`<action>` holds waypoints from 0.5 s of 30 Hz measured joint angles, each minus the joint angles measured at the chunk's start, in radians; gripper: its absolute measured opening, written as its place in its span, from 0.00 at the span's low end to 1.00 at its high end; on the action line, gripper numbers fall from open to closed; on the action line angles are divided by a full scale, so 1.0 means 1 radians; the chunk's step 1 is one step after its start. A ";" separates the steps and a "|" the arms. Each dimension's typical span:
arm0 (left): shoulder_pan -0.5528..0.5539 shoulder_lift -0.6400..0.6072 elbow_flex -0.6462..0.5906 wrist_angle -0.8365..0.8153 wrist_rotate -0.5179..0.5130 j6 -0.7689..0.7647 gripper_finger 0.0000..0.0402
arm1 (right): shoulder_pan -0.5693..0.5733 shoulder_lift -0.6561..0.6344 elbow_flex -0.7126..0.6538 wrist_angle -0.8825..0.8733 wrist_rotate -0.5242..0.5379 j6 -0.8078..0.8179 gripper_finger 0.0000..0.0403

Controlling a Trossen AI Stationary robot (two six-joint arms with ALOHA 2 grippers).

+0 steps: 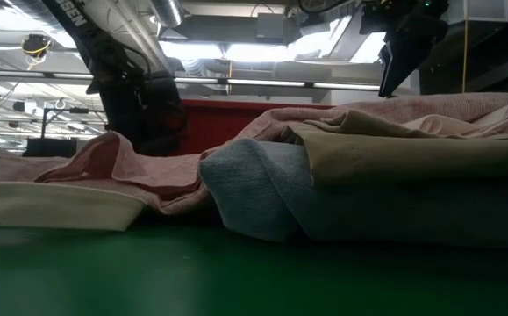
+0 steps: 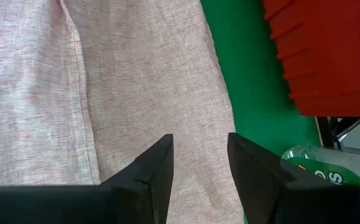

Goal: Fold laundry
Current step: Fold the pink polo

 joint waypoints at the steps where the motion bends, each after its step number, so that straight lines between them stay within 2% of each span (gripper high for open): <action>1: -0.001 0.000 0.003 -0.001 0.001 0.000 0.34 | 0.000 0.000 0.000 0.000 0.000 0.000 0.37; 7: -0.005 -0.009 0.044 0.002 0.003 0.024 0.04 | 0.000 0.000 0.000 -0.021 0.002 0.000 0.37; 15: -0.063 -0.010 0.133 -0.023 0.040 0.054 0.01 | -0.002 0.002 0.000 -0.089 0.087 0.034 0.37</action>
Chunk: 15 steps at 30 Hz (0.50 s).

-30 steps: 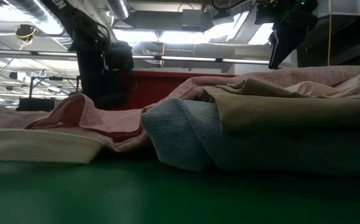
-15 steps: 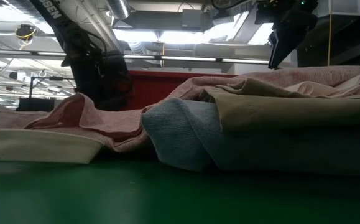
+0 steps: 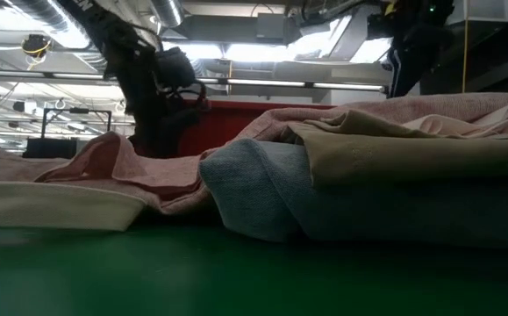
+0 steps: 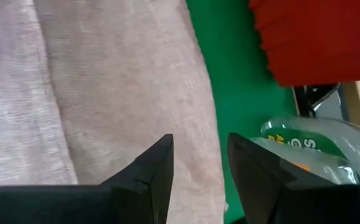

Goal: Fold laundry
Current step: Fold the pink polo

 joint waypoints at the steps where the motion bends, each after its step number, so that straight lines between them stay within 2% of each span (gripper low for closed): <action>1: -0.013 0.000 0.008 -0.007 0.000 0.001 0.01 | -0.007 0.000 0.000 -0.001 -0.004 0.001 0.37; 5: -0.062 0.000 0.021 -0.008 0.000 0.025 0.01 | -0.069 0.028 0.000 -0.010 -0.104 0.002 0.37; 15: -0.177 0.000 0.021 -0.016 0.000 0.025 0.01 | -0.294 0.204 0.000 -0.039 -0.248 -0.061 0.37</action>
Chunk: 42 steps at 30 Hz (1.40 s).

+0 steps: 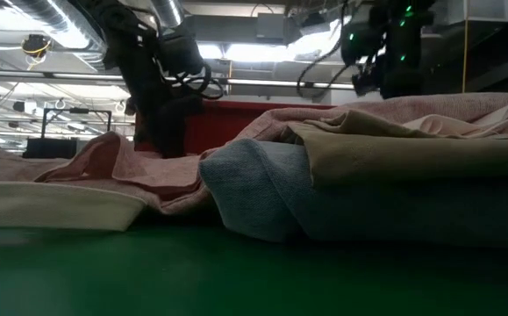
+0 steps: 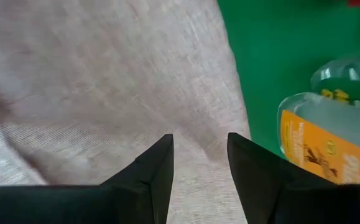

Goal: Fold laundry
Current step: Fold the pink polo

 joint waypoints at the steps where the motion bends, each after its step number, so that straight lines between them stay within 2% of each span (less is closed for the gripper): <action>1: -0.009 0.000 0.000 0.000 0.000 0.000 0.01 | -0.010 0.019 0.000 0.000 -0.004 -0.002 0.37; 9: -0.063 0.000 0.000 -0.002 -0.023 0.001 0.00 | -0.024 0.136 0.000 0.080 0.084 0.003 0.37; 15: -0.069 0.000 0.000 -0.034 -0.024 0.001 0.00 | -0.024 0.166 -0.005 0.116 0.077 0.004 0.37; 20: -0.069 0.000 0.000 -0.043 -0.027 0.001 0.00 | -0.025 0.167 -0.099 0.246 0.087 0.004 0.37; 28: -0.069 0.000 0.000 -0.042 -0.026 0.000 0.00 | -0.025 0.168 -0.226 0.420 0.201 -0.008 0.37; 36: -0.069 0.000 0.000 -0.042 -0.026 -0.007 0.00 | -0.039 0.167 -0.253 0.527 0.200 -0.051 0.37; 42: -0.070 0.000 0.000 -0.042 -0.019 -0.007 0.00 | -0.101 0.167 -0.284 0.550 0.153 -0.054 0.37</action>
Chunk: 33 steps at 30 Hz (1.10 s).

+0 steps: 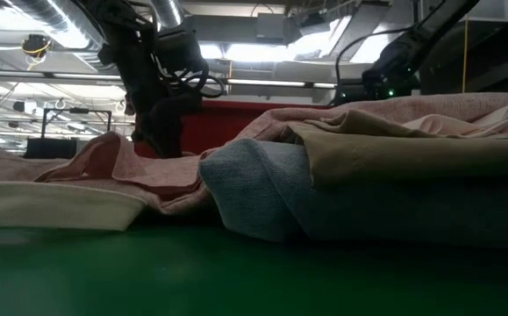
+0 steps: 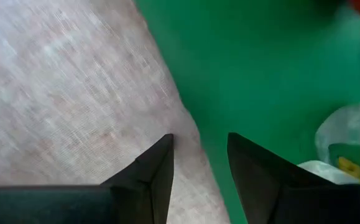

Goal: Fold laundry
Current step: Fold the pink polo

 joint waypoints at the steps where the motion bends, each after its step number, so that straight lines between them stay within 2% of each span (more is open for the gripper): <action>1: 0.000 0.000 0.000 0.000 0.000 0.000 0.00 | -0.012 0.000 -0.006 0.000 -0.012 0.000 0.37; 6: 0.000 0.000 0.000 0.000 0.000 0.000 0.00 | -0.046 0.000 -0.047 0.034 -0.085 -0.033 0.37; 12: 0.000 0.000 0.000 0.000 -0.003 0.000 0.00 | -0.041 -0.001 -0.075 0.073 -0.100 -0.066 0.37; 15: 0.000 0.000 0.000 0.000 -0.025 0.000 0.00 | -0.042 -0.001 -0.075 0.073 -0.092 -0.066 0.31; 18: 0.000 -0.003 0.000 -0.001 -0.036 0.001 0.00 | -0.042 -0.001 -0.075 0.067 -0.090 -0.066 0.19; 20: -0.002 -0.019 0.000 -0.004 -0.037 0.001 0.00 | -0.042 -0.009 -0.074 0.040 -0.090 -0.065 0.08; 22: -0.008 -0.048 0.000 -0.010 -0.039 0.000 0.00 | -0.042 -0.022 -0.059 -0.022 -0.091 -0.066 0.02; 27: -0.020 -0.155 0.000 -0.060 -0.041 -0.001 0.00 | -0.039 -0.084 -0.004 -0.171 -0.137 -0.025 0.07; 33: -0.062 -0.275 0.000 -0.134 -0.045 -0.021 0.00 | 0.041 -0.206 0.028 -0.270 -0.188 0.025 0.01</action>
